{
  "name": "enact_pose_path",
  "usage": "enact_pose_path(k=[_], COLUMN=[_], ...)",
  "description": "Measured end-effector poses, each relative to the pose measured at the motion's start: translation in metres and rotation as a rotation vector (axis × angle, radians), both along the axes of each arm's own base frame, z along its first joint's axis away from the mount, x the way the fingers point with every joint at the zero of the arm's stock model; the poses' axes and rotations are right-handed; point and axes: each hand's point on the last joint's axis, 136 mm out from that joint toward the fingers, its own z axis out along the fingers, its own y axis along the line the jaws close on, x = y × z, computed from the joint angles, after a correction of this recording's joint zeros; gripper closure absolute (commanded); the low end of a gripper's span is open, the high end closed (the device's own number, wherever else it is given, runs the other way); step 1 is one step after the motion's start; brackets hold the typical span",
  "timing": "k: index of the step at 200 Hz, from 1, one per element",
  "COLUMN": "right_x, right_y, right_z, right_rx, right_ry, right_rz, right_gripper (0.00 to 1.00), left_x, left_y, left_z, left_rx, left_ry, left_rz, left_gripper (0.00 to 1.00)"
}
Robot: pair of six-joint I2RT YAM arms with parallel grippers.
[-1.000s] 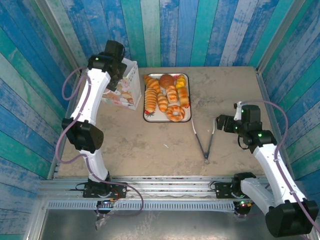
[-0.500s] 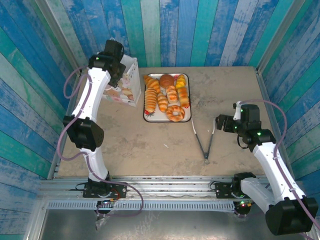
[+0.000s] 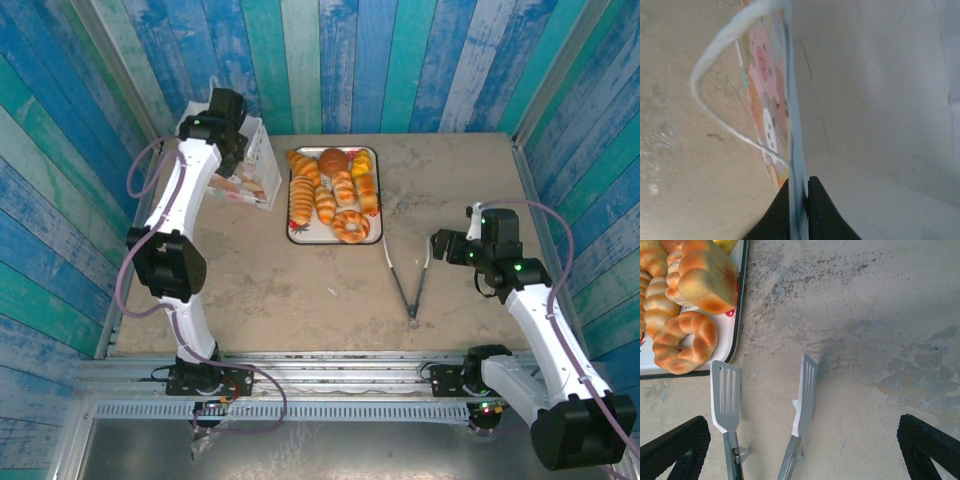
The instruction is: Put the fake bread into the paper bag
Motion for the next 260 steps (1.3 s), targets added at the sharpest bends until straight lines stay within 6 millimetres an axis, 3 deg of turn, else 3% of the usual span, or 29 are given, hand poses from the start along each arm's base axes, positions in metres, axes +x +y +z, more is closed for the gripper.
enact_pose_path(k=[33,68,104,145,167,183,209,260], right_x=[0.0,0.0,0.0,0.003,0.005,0.007,0.007,0.001], right_y=[0.0,0.0,0.002,0.003,0.002,0.001,-0.001,0.0], right_z=[0.0,-0.001,-0.003,-0.001,0.009,0.021,0.033,0.028], right_rx=[0.0,0.001,0.006,0.005,-0.014,-0.035,-0.053,-0.052], right_ry=[0.0,0.002,0.014,0.015,0.01,-0.002,-0.013,0.024], right_rz=[0.0,0.001,0.007,0.015,0.027,0.035,0.041,0.046], right_gripper=[0.0,0.0,0.0,0.0,0.0,0.0,0.0,0.0], left_x=[-0.012,-0.041,-0.093,-0.17,-0.201,-0.21,-0.218,-0.223], left_y=[0.01,0.03,0.043,0.047,0.043,0.037,0.022,-0.001], left_z=[0.004,0.032,0.082,0.161,0.183,0.182,0.16,0.111], left_rx=[0.065,0.193,0.346,0.477,0.499,0.493,0.45,0.366], left_ry=[-0.009,-0.039,-0.155,-0.384,-0.444,-0.439,-0.366,-0.232], left_rz=[-0.024,-0.081,-0.219,-0.364,-0.435,-0.494,-0.615,-0.793], left_gripper=[1.0,1.0,0.98,0.98,0.98,0.99,1.0,1.0])
